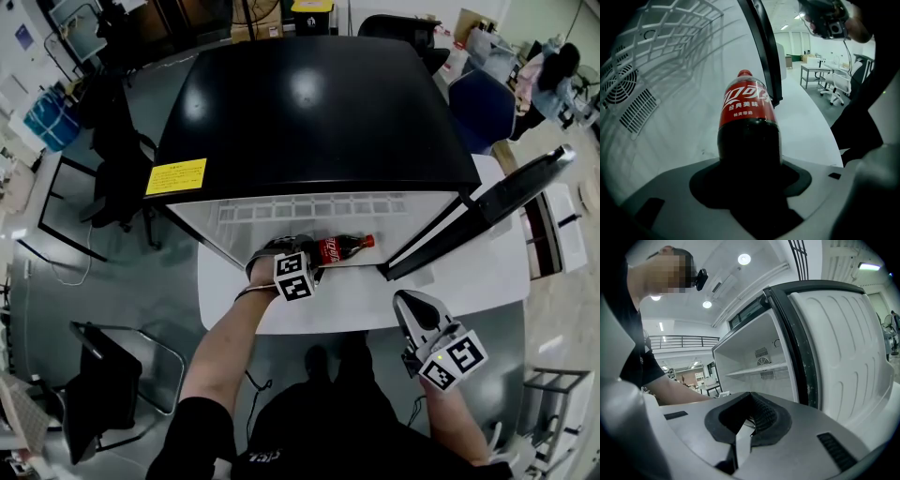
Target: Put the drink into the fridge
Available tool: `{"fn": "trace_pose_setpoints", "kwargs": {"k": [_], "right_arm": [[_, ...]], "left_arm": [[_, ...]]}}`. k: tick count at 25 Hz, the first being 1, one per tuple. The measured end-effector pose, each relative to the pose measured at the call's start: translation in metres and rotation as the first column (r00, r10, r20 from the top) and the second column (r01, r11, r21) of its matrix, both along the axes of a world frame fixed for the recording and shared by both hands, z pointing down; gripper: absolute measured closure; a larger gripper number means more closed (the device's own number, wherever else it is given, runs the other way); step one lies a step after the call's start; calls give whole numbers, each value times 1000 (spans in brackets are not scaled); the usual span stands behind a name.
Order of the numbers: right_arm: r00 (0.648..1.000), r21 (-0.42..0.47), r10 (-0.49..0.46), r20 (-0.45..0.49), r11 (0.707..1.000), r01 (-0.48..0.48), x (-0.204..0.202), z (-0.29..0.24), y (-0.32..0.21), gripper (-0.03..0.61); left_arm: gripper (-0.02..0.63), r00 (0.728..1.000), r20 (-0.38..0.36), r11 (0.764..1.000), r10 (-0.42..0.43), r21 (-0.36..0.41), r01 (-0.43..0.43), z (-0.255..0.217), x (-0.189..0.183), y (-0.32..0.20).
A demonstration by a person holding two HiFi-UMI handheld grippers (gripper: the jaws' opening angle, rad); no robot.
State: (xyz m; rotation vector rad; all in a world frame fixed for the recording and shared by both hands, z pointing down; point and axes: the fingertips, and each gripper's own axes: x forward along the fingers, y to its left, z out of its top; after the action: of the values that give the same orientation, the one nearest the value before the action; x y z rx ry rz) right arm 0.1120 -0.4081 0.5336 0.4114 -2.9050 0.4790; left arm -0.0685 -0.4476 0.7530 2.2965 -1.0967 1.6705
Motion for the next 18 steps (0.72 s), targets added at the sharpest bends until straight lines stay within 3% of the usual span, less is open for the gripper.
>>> {"fn": "trace_pose_setpoints", "kwargs": {"k": [5,8,11,14,18], "right_arm": [[1000,-4,-9,10,1000,9,-5,-2,2,561],[1000,3,-12,15,1000,12,-8,-6,2,561],[1000,6,-10,14,1000,10,-9,-7,2,562],[1000,4,-8,11,1000,8,-8,-5,2,562],[1000,9,-13,22,1000,13,-16,-10,8,562]], "left_arm": [[333,998,44,999,44,-7,-44,-1,1,-2],[328,1000,26,1000,13,-4,-13,-2,-4,-6],[343,999,31,997,-36,66,34,-15,-17,-16],[409,996,46,982,-81,173,71,-42,-30,-29],[425,995,16,973,-103,210,97,-60,-35,-29]]}}
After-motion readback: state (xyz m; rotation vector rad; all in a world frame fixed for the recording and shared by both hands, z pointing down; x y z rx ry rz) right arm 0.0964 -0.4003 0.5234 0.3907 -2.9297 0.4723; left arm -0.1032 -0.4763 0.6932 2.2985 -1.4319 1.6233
